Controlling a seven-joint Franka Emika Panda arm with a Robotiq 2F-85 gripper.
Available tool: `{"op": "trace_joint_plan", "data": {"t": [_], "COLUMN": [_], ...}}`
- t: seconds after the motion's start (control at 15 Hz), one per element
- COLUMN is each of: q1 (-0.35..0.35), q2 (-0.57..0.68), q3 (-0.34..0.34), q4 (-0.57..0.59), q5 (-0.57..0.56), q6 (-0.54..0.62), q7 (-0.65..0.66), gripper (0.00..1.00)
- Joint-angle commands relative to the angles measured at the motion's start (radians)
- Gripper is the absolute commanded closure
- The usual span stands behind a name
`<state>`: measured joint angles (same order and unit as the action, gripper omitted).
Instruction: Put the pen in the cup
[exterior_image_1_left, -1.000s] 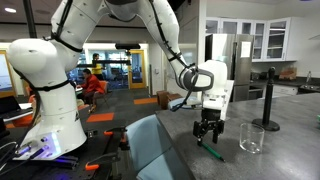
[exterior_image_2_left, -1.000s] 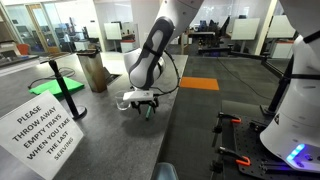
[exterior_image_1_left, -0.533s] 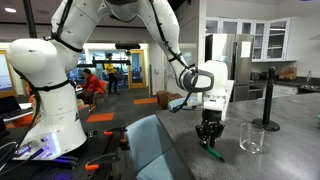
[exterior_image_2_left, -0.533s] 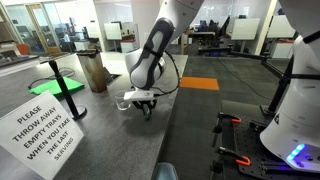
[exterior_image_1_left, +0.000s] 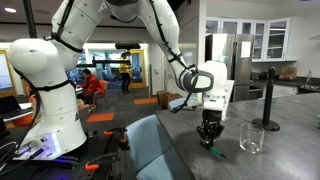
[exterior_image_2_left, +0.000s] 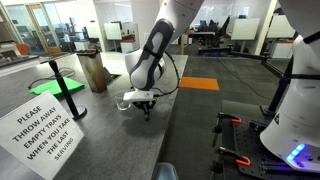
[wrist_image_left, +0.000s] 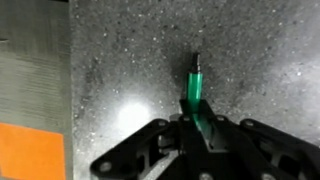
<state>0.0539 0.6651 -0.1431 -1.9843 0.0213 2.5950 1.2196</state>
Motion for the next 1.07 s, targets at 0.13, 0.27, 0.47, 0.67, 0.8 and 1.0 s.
{"op": "trace_joint_plan", "data": {"t": [0.13, 0.27, 0.47, 0.67, 0.8, 1.0], "q1": [0.058, 0.143, 0.251, 0.295, 0.309, 0.339], "q2": [-0.103, -0.134, -0.127, -0.091, -0.060, -0.002], "q3": [-0.049, -0.141, -0.267, -0.298, -0.290, -0.292], "q4": [-0.025, -0.016, 0.048, 0.131, 0.190, 0.287], "q5": [-0.007, -0.106, -0.287, -0.423, -0.500, -0.620], "q6": [0.018, 0.014, -0.021, -0.091, -0.136, -0.209], "q7": [-0.036, 0.054, 0.220, 0.338, 0.404, 0.512], "gripper": [0.96, 0.96, 0.96, 0.96, 0.96, 0.96]}}
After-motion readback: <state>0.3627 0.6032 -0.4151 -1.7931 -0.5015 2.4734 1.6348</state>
